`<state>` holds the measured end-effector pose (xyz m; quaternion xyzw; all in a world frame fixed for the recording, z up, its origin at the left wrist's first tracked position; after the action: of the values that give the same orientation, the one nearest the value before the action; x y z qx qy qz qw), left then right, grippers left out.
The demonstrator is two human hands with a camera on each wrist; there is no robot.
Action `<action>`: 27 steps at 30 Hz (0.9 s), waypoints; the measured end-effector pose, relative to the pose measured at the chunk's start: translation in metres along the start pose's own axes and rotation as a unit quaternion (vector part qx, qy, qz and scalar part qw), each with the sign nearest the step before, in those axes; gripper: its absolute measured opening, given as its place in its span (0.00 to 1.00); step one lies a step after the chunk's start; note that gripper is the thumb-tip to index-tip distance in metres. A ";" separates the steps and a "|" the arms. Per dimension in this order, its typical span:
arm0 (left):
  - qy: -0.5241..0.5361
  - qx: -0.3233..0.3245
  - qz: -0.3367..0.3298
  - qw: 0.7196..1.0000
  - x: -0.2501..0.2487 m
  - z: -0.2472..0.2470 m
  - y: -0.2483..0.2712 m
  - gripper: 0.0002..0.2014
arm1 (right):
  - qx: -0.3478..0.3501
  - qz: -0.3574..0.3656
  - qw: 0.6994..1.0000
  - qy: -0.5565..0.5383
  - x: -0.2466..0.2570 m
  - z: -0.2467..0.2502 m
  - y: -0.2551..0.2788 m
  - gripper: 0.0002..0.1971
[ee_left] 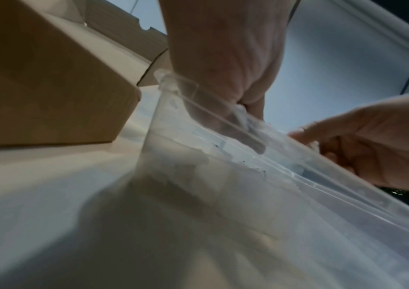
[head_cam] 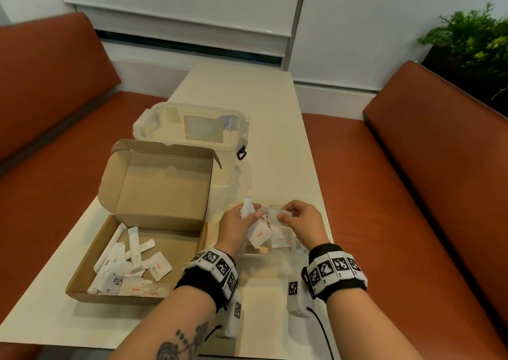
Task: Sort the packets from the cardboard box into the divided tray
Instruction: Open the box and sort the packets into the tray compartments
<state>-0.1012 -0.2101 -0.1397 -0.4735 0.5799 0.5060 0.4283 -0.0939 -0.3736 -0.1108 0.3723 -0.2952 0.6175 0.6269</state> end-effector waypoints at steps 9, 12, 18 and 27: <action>0.081 -0.029 -0.010 0.996 0.002 0.007 -0.004 0.05 | 0.031 -0.061 0.989 0.135 -0.021 -0.003 0.006 0.04; 0.084 -0.026 -0.007 0.996 0.003 0.007 -0.005 0.06 | 0.049 -0.065 0.977 0.196 -0.023 -0.007 0.005 0.05; 0.085 -0.021 -0.010 0.996 0.004 0.007 -0.006 0.05 | 0.080 -0.042 0.964 0.249 -0.020 -0.012 0.004 0.05; 0.072 -0.013 -0.003 0.997 0.007 0.006 -0.008 0.06 | 0.082 -0.036 0.957 0.275 -0.023 -0.022 0.001 0.19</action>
<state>-0.0945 -0.2054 -0.1487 -0.5159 0.6014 0.4770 0.3803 -0.0979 -0.3679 -0.1418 0.2490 -0.0459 0.6950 0.6730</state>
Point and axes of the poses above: each hand's wrist, its own y-axis away from the middle knuckle, its own z-axis out of the back of the hand, x = y × z, the point moved 2 cm from there along -y, towards the middle knuckle, and after that the axes turned 8 degrees about x, right-handed, at the moved point
